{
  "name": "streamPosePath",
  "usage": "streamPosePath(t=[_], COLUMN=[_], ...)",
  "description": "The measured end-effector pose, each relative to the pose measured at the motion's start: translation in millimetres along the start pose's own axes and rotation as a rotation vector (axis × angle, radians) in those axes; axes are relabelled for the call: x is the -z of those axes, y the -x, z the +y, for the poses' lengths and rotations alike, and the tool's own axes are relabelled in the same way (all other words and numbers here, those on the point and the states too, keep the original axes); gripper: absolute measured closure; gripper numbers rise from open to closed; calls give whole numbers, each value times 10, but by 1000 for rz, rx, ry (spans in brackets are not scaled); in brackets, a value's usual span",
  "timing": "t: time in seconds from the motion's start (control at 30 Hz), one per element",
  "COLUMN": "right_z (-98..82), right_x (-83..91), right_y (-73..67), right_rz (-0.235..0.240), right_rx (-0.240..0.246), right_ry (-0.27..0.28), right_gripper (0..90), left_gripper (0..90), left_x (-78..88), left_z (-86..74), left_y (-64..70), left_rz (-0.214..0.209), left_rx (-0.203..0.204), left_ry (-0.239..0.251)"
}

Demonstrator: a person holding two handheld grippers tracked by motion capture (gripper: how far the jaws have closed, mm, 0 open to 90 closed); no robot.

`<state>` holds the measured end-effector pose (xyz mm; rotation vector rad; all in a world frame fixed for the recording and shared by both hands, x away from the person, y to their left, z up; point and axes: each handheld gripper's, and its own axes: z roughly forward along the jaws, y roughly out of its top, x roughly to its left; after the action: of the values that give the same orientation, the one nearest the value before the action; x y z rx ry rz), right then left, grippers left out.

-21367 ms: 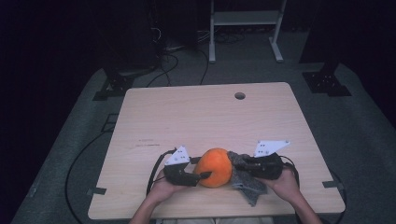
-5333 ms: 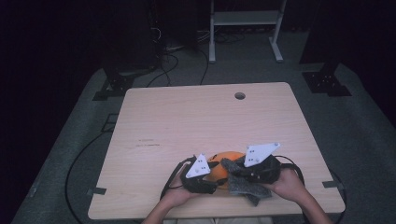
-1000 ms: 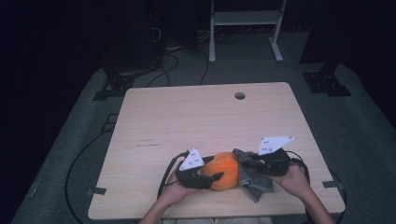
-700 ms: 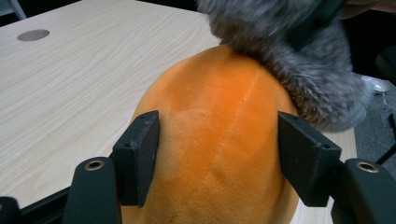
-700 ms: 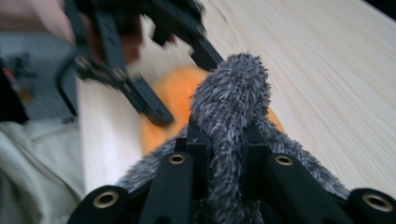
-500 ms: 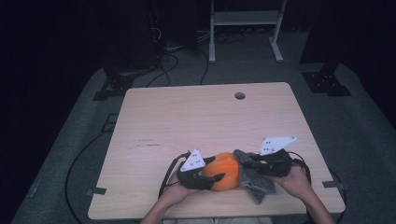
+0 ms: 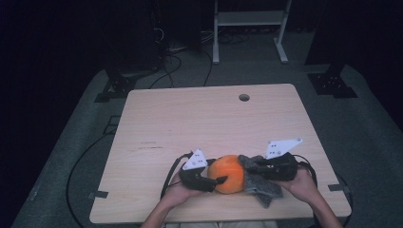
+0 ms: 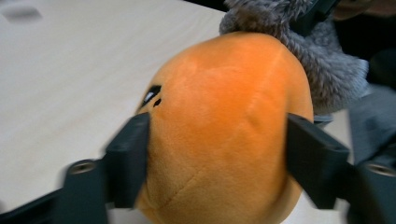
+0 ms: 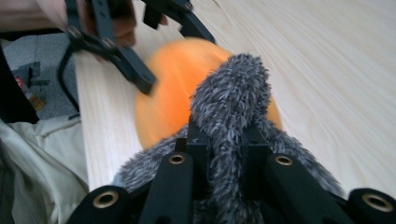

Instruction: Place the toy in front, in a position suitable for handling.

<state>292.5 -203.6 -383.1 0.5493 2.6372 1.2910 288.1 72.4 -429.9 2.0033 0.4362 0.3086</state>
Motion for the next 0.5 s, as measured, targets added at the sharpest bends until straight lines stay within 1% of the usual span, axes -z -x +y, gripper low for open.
streamPosePath(t=[0.07,0.1,0.17,0.2,0.27,0.33,0.37,0.4,0.43,0.47,0.5], right_z=[97,145,221,244,233,179,136,93,52,13,-15], right_x=[-53,-77,-127,-162,-218,-220,-212,-198,-187,-177,-166], right_y=[-60,-75,-85,-85,-48,4,39,64,77,81,88], right_rz=[0,14,42,35,21,12,13,14,8,2,2], right_rx=[33,41,45,57,55,42,26,9,7,2,-1], right_ry=[5,17,42,33,15,4,6,6,-4,-10,-9], right_gripper=[776,776,776,776,776,776,776,777,777,777,777], left_gripper=[371,380,383,383,383,367,340,292,248,214,182], left_x=[31,49,76,94,123,150,149,145,141,134,114], left_z=[38,54,75,71,52,22,8,-1,-9,-15,-21], left_y=[41,50,70,66,32,-16,-42,-72,-101,-125,-160], left_rz=[34,47,69,76,68,47,33,11,4,7,-6], left_rx=[-43,-63,-100,-107,-93,-64,-46,-18,1,23,56], left_ry=[9,6,-19,-25,-22,-14,-11,-11,-2,6,3])
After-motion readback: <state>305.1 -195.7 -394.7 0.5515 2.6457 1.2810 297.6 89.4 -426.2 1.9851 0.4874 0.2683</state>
